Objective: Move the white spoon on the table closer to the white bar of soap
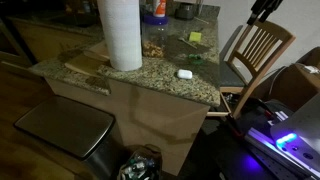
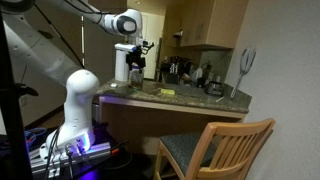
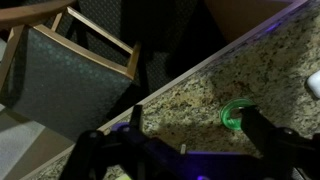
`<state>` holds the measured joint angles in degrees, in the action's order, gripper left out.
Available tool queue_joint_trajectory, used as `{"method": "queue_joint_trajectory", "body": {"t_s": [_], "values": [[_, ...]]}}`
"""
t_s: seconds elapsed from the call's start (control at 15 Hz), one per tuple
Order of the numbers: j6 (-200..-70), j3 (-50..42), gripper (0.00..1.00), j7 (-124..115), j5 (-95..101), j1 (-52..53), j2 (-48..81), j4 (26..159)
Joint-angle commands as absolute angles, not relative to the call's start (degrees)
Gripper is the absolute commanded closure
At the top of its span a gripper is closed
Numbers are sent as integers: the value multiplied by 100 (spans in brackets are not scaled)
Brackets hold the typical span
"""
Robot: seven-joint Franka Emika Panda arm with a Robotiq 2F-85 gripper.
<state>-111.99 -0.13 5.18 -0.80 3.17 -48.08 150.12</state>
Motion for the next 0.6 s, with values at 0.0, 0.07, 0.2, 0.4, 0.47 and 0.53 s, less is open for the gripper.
{"method": "queue_joint_trajectory", "body": {"t_s": [0.0, 0.07, 0.2, 0.4, 0.47, 0.53], "values": [[-11182, -14, 0, 515, -79, 319, -4804, 14996], [-11182, -14, 0, 515, -79, 319, -4804, 14996], [-11196, 79, 0, 353, -78, 289, -4653, 14933], [-11718, 269, 0, -248, -433, 360, -3485, 14662], [-11969, 431, 0, -583, -422, 258, -3260, 14624], [-12256, 536, 0, -873, -474, 235, -2950, 14534]]}}
